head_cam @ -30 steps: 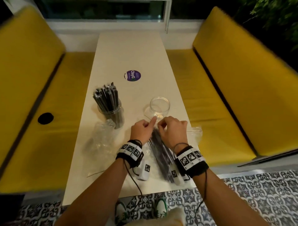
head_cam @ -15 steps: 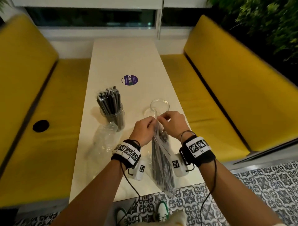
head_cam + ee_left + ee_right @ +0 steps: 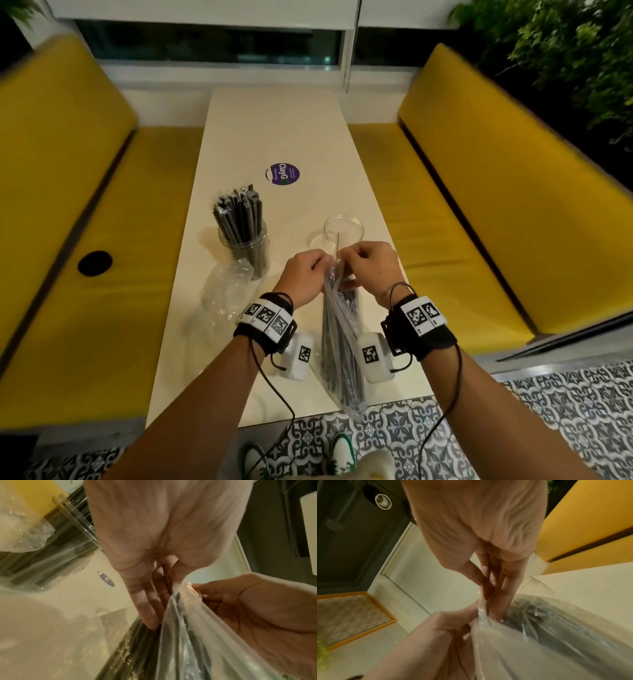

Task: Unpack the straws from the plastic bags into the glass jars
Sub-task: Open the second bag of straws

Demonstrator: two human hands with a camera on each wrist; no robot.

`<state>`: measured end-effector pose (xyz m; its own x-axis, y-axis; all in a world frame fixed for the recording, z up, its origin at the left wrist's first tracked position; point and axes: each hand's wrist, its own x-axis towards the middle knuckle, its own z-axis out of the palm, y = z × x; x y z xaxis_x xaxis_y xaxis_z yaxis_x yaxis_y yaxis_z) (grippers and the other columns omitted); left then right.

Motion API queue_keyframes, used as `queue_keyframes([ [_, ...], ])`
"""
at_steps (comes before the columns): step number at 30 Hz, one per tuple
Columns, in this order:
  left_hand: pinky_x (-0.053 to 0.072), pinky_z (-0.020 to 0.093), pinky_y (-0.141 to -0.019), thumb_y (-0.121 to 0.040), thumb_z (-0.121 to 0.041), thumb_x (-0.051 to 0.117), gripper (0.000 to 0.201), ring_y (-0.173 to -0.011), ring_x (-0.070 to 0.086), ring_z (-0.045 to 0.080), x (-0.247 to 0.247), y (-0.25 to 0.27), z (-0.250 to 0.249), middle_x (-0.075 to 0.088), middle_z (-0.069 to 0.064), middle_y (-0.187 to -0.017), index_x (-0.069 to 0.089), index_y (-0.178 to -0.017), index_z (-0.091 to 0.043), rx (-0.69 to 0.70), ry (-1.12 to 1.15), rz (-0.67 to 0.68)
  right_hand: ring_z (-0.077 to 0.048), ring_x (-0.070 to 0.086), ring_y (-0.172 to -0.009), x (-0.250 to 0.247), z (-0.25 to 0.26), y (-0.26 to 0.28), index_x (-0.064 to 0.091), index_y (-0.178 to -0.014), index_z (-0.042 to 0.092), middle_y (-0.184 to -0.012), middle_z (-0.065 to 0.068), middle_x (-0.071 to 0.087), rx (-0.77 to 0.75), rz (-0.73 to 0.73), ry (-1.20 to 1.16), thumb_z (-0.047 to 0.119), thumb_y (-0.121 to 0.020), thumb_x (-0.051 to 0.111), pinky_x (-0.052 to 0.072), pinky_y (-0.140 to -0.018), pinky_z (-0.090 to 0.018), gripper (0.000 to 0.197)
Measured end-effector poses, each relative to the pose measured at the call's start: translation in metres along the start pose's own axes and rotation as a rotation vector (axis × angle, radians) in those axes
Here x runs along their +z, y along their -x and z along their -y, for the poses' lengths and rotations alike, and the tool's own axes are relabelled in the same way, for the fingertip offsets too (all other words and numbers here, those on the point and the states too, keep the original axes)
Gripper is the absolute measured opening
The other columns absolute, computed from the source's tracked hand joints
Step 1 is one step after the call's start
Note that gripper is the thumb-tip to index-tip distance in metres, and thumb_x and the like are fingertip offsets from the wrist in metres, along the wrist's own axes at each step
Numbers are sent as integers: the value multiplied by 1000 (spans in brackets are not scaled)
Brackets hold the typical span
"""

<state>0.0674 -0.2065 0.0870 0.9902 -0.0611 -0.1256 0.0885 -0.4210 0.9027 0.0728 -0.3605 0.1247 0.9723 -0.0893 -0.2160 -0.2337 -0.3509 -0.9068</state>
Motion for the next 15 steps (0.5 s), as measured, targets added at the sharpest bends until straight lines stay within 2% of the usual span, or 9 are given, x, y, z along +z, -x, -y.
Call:
queue_keyframes([
  [2, 62, 43, -85, -101, -29, 69, 6, -85, 71, 21, 1, 1, -3, 72, -3, -94, 66, -102, -24, -18, 56, -94, -36, 77, -63, 1, -2, 0, 74, -80, 0, -76, -21, 76, 24, -12, -69, 11, -94, 71, 66, -63, -54, 18],
  [4, 58, 27, -74, -93, -23, 80, 22, -77, 65, 12, 1, 3, -5, 68, -5, -91, 63, -105, -26, 49, 78, -239, -38, 76, -65, 1, -3, -1, 73, -82, -2, -77, -22, 75, 54, 0, -158, 14, -92, 78, 65, -65, -57, 19],
  [6, 57, 24, -74, -93, -15, 79, 18, -79, 68, 8, 1, 2, -7, 72, -8, -88, 69, -99, -29, 133, 88, -264, -36, 75, -64, 1, -2, -1, 72, -85, -3, -78, -21, 74, 69, 25, -221, 16, -88, 83, 65, -66, -57, 22],
  [8, 64, 36, -81, -99, -16, 71, 18, -87, 74, 12, 0, 1, -8, 78, -10, -88, 76, -91, -32, 120, 152, -220, -34, 73, -63, -1, 1, 0, 70, -85, -3, -77, -21, 72, 63, 56, -246, 18, -84, 87, 65, -65, -53, 27],
  [11, 67, 56, -75, -99, -28, 73, 15, -90, 78, 27, -5, 3, -12, 80, 0, -90, 79, -86, -31, 51, 291, -176, -38, 72, -66, -4, 3, 1, 69, -87, -4, -76, -21, 70, 33, 126, -248, 15, -90, 80, 65, -67, -55, 23],
  [13, 66, 61, -71, -98, -25, 75, 14, -92, 78, 33, -9, 2, -12, 78, 3, -95, 78, -85, -29, 20, 314, -140, -38, 72, -69, -8, 3, 0, 67, -92, -9, -78, -23, 68, 7, 175, -244, 10, -96, 73, 65, -66, -53, 20],
  [15, 65, 61, -68, -98, -22, 73, 16, -92, 77, 37, -10, 1, -11, 77, 5, -99, 76, -84, -29, 8, 289, -130, -37, 72, -70, -10, 3, 1, 66, -94, -11, -80, -25, 67, 2, 200, -233, 8, -98, 70, 65, -63, -47, 20],
])
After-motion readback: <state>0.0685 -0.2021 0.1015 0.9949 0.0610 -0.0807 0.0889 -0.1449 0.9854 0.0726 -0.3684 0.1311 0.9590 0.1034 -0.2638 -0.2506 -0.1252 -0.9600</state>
